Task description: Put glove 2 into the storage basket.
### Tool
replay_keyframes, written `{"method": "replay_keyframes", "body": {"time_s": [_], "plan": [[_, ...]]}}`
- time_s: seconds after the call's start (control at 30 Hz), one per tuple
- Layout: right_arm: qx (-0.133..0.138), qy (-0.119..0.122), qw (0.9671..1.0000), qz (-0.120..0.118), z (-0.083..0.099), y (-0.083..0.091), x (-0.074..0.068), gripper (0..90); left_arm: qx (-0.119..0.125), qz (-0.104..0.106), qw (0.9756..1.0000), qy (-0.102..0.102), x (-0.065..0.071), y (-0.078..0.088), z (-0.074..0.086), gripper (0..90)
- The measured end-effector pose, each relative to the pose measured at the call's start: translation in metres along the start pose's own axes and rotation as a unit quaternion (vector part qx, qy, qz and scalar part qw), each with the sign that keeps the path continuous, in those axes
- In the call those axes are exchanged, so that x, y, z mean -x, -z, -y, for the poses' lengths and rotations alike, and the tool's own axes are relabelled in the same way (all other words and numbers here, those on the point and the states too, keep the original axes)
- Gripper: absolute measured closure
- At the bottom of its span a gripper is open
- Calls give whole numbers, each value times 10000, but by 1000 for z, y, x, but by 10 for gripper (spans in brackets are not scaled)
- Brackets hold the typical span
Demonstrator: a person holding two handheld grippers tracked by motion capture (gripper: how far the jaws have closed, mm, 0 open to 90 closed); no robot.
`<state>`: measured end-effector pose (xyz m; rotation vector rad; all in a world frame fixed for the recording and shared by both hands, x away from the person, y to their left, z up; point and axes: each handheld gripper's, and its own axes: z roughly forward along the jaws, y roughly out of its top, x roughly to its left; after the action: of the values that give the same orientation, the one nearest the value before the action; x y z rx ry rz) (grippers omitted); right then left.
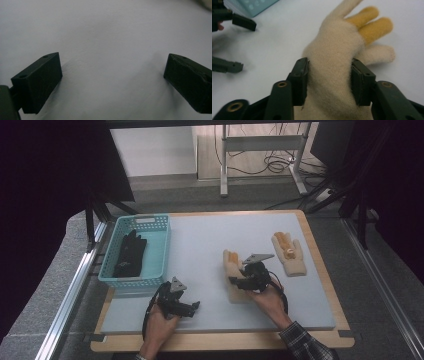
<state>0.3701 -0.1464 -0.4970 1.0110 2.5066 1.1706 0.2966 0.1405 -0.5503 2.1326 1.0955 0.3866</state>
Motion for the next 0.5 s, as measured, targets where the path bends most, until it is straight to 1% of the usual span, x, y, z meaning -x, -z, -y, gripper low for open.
{"method": "replay_keyframes", "body": {"time_s": [0.03, 0.1, 0.13, 0.17, 0.2, 0.23, 0.27, 0.3, 0.33, 0.37, 0.4, 0.43, 0.5], "plan": [[-59, -8, 10000, -78, 7, -6, -6, 420, 0, -1, 10000, 1, 0, 0, 0, 21], [-87, 27, 9999, -117, 8, -7, -9, 356, -2, -1, 10000, -2, 0, 0, 0, 20], [-87, 27, 9999, -117, 8, -7, -9, 356, -2, -1, 10000, -2, 0, 0, 0, 21], [-54, 57, 9999, -129, 8, -5, -8, 332, -17, 0, 10000, -20, 0, 0, 0, 21], [71, 44, 9999, -77, 5, 1, -5, 314, -30, 1, 10000, -34, 0, 0, 0, 21], [71, 44, 9999, -77, 5, 1, -5, 314, -1, -3, 10000, -1, 0, 0, 0, 21], [140, 10, 9999, -51, 3, 6, 0, 314, -2, -3, 10000, -3, 0, 0, 0, 20], [174, -17, 9998, 36, 1, 10, 9, 356, 0, -1, 10000, 0, 0, 0, 0, 21], [165, 0, 9998, 91, 1, 12, 12, 417, -1, -2, 10000, 0, 0, 0, 0, 21], [165, 0, 9998, 91, 1, 12, 12, 417, -1, -2, 10000, 0, 0, 0, 0, 20], [34, 9, 9996, 264, 1, 12, 23, 558, -1, -2, 10000, -1, 0, 0, 0, 21], [5, -1, 9996, 293, 2, 11, 26, 613, 0, -2, 10000, 0, 0, 0, 0, 21], [-69, -43, 9995, 321, 4, 6, 34, 664, 0, -2, 10000, 0, 0, 0, 0, 20]]}}
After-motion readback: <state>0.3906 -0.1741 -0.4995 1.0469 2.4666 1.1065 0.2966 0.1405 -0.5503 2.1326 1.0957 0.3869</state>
